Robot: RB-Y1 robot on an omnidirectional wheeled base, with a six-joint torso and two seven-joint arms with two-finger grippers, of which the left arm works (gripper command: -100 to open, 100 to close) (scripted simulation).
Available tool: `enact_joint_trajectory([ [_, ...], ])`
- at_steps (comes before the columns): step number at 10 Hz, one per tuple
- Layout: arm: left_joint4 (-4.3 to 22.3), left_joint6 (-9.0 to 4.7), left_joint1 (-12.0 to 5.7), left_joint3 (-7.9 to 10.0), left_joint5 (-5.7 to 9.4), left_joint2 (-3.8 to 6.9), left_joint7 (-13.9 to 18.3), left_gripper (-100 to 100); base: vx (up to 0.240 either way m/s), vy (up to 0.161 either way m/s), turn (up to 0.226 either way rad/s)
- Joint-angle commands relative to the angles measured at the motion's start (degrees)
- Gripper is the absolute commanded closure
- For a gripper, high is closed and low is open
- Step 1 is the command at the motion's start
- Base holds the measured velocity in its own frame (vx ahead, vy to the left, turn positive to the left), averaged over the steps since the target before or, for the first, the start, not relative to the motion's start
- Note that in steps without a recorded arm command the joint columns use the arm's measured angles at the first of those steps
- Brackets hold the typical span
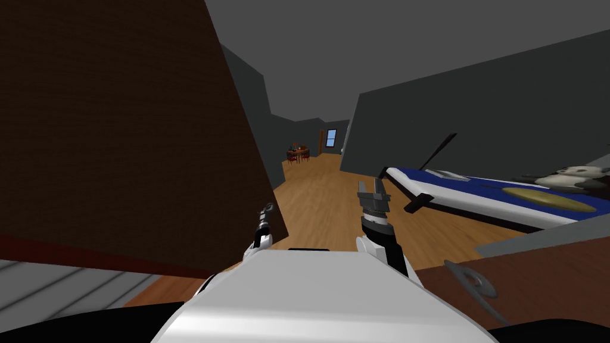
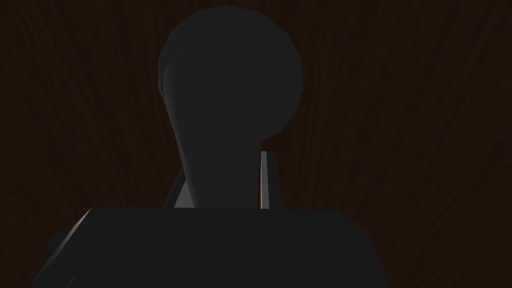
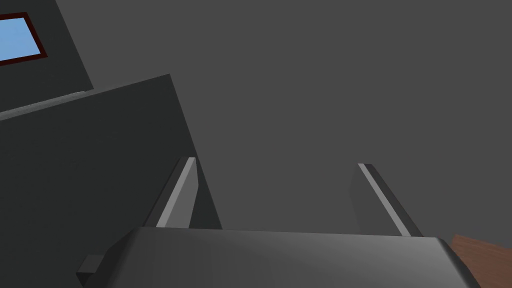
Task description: Push the door open
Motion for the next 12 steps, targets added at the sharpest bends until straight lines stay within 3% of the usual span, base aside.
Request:
enact_joint_trajectory([
  [1, 0.08, -0.29, -0.28, 1.02, 0.66, 0.18, -0.56, 100, 0.194, -0.027, 0.044],
  [5, 0.31, -0.53, -0.09, 2.94, 1.95, 0.55, -1.33, 100, 0.180, -0.015, 0.040],
  [6, 0.72, -0.51, -0.02, 2.72, 1.79, 0.46, -1.27, 100, 0.074, -0.001, 0.027],
  [8, 0.95, -0.83, 0.02, 4.19, 2.83, 0.88, -1.85, 100, 0.183, 0.004, 0.042],
  [11, 0.95, -0.83, 0.02, 4.19, 2.83, 0.88, -1.85, 100, 0.067, 0.006, 0.007],
  [12, 1.08, -0.95, 0.11, 5.36, 3.67, 1.11, -2.38, 100, 0.107, -0.015, 0.021],
])
